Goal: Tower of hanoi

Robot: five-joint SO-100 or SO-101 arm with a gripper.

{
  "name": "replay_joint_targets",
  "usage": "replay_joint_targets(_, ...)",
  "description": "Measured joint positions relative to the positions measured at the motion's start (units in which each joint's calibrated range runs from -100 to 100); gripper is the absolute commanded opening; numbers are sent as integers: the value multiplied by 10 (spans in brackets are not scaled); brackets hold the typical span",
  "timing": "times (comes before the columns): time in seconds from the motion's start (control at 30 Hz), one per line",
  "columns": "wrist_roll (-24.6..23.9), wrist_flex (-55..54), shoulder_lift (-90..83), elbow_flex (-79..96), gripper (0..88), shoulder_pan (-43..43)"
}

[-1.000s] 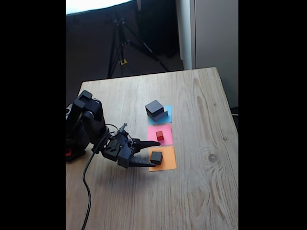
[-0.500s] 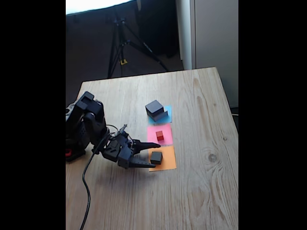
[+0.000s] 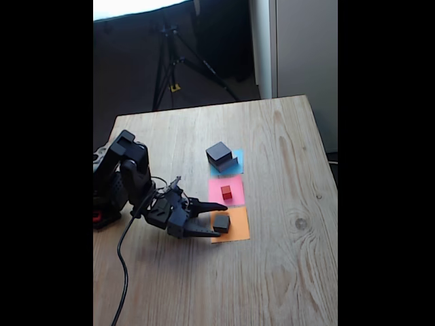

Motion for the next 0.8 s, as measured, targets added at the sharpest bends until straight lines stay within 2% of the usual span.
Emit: replay_joint_targets(0.8, 0, 0, 11, 0, 181, -17)
